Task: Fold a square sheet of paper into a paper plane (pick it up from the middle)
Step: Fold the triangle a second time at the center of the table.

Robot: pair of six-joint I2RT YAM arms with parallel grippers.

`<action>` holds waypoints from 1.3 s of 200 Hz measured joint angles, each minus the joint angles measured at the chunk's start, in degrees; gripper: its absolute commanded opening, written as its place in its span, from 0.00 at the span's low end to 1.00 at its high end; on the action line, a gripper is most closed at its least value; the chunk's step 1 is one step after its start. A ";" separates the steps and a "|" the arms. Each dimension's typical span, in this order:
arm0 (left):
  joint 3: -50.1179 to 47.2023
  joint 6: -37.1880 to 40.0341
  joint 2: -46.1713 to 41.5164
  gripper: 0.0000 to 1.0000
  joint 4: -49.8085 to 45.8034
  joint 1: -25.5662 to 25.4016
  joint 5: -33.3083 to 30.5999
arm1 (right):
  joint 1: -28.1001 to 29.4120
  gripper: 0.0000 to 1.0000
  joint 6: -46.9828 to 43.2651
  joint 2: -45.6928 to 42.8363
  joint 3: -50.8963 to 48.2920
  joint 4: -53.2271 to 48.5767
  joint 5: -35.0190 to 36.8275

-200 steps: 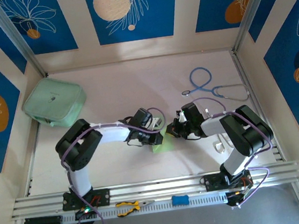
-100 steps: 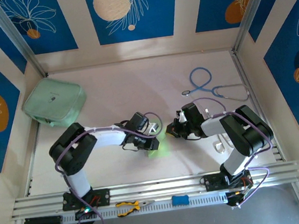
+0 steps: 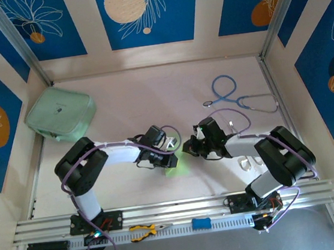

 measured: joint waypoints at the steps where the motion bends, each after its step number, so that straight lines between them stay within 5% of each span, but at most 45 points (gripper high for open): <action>1: 0.00 0.00 0.00 0.11 0.02 0.00 0.00 | 0.13 0.00 0.02 0.00 0.00 -0.07 0.09; 260: -3.85 2.75 -5.70 0.12 -4.90 0.00 -1.16 | 0.59 0.00 1.70 5.38 0.57 1.62 -0.90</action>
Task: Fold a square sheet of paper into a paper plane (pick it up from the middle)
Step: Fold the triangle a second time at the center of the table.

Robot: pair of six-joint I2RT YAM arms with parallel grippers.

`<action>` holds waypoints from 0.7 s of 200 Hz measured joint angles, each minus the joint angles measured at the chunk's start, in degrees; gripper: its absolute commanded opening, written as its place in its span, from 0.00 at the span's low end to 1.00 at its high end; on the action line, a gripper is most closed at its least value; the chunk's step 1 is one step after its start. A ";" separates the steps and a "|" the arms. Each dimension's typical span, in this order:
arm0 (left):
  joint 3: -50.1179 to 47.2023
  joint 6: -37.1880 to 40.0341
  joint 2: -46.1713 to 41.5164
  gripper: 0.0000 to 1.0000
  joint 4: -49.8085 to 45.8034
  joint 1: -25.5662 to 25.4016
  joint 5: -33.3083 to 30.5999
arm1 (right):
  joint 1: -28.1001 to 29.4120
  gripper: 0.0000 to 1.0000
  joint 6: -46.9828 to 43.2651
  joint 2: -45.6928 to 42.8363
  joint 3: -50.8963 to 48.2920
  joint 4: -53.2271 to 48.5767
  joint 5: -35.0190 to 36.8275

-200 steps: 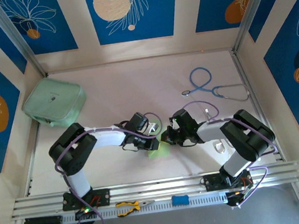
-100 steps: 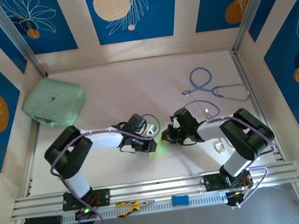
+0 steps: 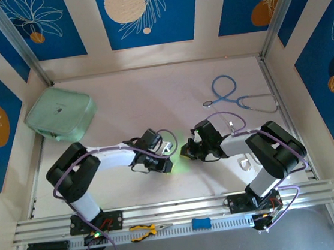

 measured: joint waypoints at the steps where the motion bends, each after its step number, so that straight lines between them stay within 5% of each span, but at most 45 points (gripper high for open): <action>1: 0.00 0.00 -0.04 0.12 -0.02 0.00 0.00 | 0.00 0.00 0.00 0.00 0.00 -0.02 0.00; 140: 4.31 -1.07 5.46 0.14 3.48 0.09 0.04 | -0.15 0.00 -0.02 0.00 0.00 -0.11 -0.15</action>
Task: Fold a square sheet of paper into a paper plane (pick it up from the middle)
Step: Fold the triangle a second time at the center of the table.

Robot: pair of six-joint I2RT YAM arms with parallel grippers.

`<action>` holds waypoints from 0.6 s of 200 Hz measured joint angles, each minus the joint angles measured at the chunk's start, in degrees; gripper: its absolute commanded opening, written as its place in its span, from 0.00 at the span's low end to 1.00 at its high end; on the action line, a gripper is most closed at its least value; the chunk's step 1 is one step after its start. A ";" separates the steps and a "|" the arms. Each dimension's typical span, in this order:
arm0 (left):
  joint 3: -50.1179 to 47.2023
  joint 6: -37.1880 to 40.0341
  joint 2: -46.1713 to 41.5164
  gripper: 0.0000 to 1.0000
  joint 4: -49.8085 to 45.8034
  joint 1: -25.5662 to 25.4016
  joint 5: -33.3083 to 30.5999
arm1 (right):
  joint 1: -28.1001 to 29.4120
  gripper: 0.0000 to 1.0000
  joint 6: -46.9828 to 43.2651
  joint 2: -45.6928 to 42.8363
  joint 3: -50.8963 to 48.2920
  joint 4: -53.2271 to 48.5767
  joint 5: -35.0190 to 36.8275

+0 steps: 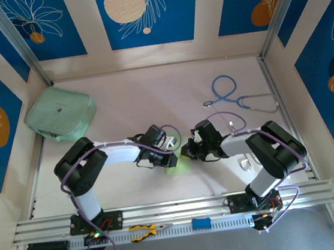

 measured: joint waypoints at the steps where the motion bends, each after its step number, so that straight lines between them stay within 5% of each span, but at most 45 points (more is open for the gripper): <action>1: -0.04 0.00 -0.02 0.14 0.04 0.00 0.00 | 0.00 0.00 -0.02 0.00 0.00 0.02 0.00; 120: -4.48 0.04 -5.07 0.13 -2.97 0.09 -0.63 | -0.44 0.00 -0.20 0.00 0.00 -0.33 -0.61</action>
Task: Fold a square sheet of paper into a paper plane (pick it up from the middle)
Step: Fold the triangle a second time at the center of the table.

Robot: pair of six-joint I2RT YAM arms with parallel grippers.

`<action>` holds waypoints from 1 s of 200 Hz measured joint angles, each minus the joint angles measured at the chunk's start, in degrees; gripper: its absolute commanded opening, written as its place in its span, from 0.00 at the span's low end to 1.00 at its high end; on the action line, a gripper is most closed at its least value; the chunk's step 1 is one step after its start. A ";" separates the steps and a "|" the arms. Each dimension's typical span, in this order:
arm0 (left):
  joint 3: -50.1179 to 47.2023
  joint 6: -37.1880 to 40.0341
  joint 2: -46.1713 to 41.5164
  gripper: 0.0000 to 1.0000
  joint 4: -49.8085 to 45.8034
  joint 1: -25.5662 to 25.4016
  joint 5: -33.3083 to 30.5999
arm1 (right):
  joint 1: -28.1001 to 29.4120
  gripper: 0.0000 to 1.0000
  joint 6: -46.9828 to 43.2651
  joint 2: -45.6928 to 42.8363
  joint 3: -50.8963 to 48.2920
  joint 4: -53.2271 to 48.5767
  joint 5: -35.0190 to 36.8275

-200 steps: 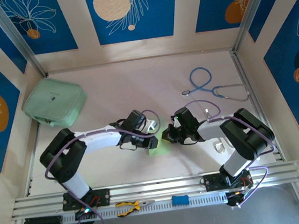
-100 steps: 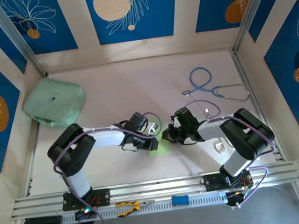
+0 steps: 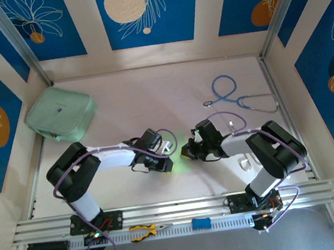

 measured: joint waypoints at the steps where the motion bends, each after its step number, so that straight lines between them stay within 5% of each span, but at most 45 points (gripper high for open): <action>1: 0.00 0.02 -0.02 0.13 -0.07 0.00 -0.02 | 0.00 0.00 0.00 0.00 0.00 0.00 0.00; 115: 0.66 1.03 -6.47 0.13 -3.43 0.07 -1.73 | -0.44 0.00 -1.53 0.00 0.48 -0.90 -0.35; 154: 5.44 1.09 -6.38 0.13 -3.63 2.40 -3.52 | -0.96 0.19 -4.68 -1.57 3.08 -6.84 -0.09; 200: 8.39 1.31 -3.89 0.13 -3.23 4.74 -3.15 | -0.55 0.37 -4.59 -13.20 3.10 -13.38 3.41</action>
